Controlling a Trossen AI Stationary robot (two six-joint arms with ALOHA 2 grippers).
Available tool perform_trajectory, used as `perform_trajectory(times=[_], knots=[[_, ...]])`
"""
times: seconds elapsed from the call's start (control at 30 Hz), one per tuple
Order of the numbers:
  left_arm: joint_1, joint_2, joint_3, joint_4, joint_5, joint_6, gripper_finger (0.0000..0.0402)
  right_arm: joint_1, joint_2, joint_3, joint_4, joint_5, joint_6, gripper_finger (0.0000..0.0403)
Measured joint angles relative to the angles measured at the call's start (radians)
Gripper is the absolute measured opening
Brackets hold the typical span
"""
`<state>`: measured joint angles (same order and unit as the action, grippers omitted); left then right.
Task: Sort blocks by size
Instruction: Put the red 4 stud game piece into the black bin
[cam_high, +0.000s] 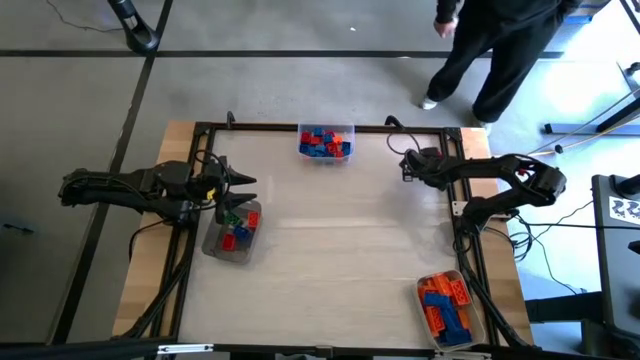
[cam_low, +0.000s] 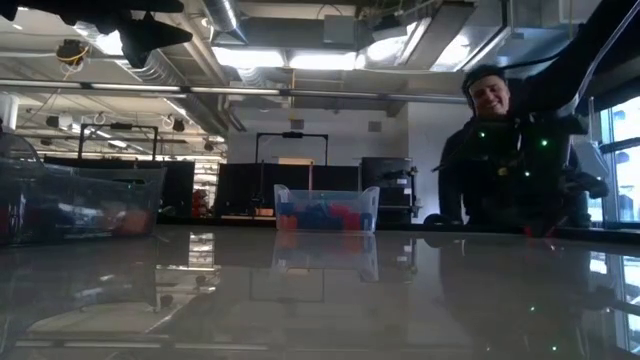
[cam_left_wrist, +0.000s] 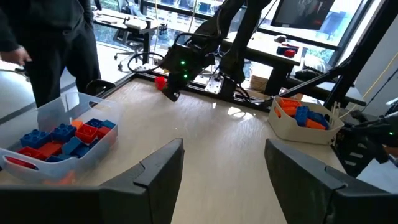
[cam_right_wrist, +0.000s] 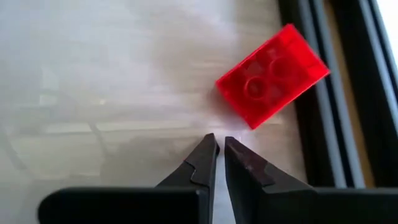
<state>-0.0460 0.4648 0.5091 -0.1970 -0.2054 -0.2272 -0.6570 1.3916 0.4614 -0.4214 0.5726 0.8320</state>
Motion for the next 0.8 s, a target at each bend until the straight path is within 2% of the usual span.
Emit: perform_trajectory(times=[0.13, 0.2, 0.27, 0.4, 0.57, 0.67, 0.8], knots=[[0.000, 0.000, 0.000, 0.000, 0.000, 0.000, 0.0214, 0.064, -0.001, 0.011, -0.024, -0.007, 0.001, 0.0037], [0.000, 0.000, 0.000, 0.000, 0.000, 0.000, 0.0214, 0.089, -0.020, 0.042, -0.102, -0.007, 0.066, 0.0037], [0.000, 0.000, 0.000, 0.000, 0.000, 0.000, 0.0214, 0.105, -0.046, 0.072, -0.157, 0.075, 0.130, 0.0037], [0.000, 0.001, 0.000, -0.001, 0.000, 0.000, 0.0214, 0.076, -0.080, 0.107, -0.155, 0.164, 0.089, 0.0037], [0.000, 0.000, 0.000, -0.002, 0.000, -0.005, 0.0214, -0.007, -0.083, 0.117, -0.161, 0.145, 0.029, 0.0040], [0.000, 0.001, 0.000, -0.003, 0.000, -0.006, 0.0214, -0.071, -0.083, 0.117, -0.174, 0.094, 0.049, 0.0066], [0.000, 0.001, 0.000, -0.005, 0.000, -0.005, 0.0214, -0.113, -0.083, 0.113, -0.176, 0.111, 0.121, 0.0123]])
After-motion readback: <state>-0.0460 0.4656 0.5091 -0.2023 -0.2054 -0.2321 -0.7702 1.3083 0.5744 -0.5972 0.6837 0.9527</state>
